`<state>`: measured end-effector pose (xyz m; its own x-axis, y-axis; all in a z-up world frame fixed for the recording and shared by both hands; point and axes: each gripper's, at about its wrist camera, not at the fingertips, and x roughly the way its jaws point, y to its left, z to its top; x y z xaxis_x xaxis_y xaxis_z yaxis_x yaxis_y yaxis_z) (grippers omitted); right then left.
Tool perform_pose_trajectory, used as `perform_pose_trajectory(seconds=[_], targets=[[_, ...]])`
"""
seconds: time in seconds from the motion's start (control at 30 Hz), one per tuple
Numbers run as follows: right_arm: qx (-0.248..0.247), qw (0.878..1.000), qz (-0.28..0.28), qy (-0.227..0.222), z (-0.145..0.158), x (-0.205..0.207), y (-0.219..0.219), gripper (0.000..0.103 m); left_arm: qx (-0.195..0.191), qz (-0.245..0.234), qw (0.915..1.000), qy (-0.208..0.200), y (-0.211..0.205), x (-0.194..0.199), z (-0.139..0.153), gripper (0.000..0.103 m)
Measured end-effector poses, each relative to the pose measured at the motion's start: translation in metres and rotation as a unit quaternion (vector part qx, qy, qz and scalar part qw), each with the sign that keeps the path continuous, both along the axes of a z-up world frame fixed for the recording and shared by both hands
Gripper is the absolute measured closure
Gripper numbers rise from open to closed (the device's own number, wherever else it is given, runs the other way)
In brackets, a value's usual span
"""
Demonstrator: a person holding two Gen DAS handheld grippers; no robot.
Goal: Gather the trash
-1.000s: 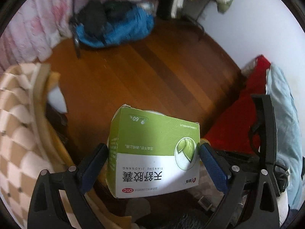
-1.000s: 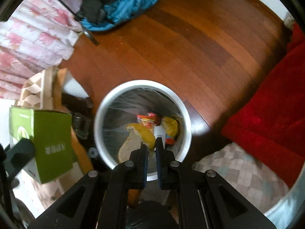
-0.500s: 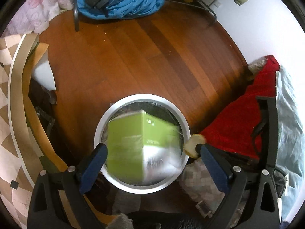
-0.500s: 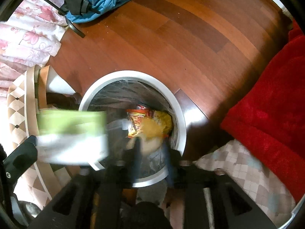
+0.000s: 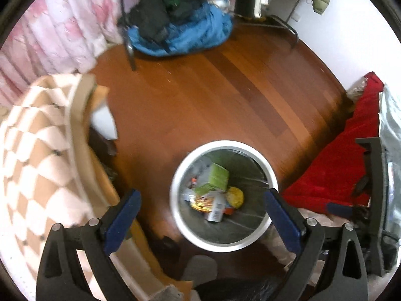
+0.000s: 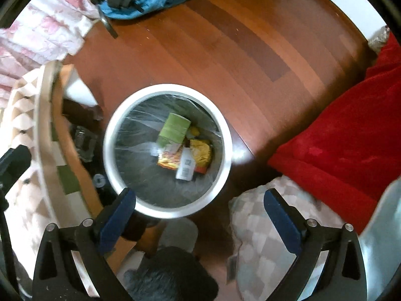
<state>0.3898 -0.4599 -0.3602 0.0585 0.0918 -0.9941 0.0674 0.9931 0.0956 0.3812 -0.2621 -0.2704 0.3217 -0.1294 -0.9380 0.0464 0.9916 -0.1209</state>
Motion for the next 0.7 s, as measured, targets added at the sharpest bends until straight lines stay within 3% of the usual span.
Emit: perform_pose_trajectory(seconds=[0.43, 0.7], targets=[[0.066, 0.993, 0.016, -0.093, 0.159, -0.072, 0.003, 0.000, 0.003, -0.001, 0.9962, -0.087, 0.023, -0.075, 0.134, 0.003], [0.103, 0.985, 0.033, -0.136, 0.240, -0.127, 0.002, 0.000, -0.041, -0.016, 0.9928, -0.111, 0.030, -0.126, 0.194, 0.003]])
